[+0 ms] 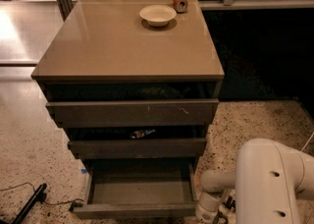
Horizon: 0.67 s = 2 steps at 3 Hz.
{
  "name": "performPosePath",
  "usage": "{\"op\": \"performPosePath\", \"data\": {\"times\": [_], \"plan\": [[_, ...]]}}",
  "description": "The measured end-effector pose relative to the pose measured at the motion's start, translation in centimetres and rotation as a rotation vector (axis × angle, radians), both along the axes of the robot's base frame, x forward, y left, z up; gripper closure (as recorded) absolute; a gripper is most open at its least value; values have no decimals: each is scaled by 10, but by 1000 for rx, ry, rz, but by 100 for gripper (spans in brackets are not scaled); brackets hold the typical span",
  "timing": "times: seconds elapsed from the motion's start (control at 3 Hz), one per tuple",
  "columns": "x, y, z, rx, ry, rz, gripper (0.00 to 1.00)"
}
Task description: Close bottom drawer
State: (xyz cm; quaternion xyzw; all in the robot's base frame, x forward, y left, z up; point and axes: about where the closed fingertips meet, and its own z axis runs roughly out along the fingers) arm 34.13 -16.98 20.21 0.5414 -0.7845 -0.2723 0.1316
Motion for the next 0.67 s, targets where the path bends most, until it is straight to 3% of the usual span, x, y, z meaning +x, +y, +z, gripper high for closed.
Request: {"op": "performPosePath", "data": {"times": [0.67], "plan": [[25, 2, -24, 60, -85, -103, 100]]}}
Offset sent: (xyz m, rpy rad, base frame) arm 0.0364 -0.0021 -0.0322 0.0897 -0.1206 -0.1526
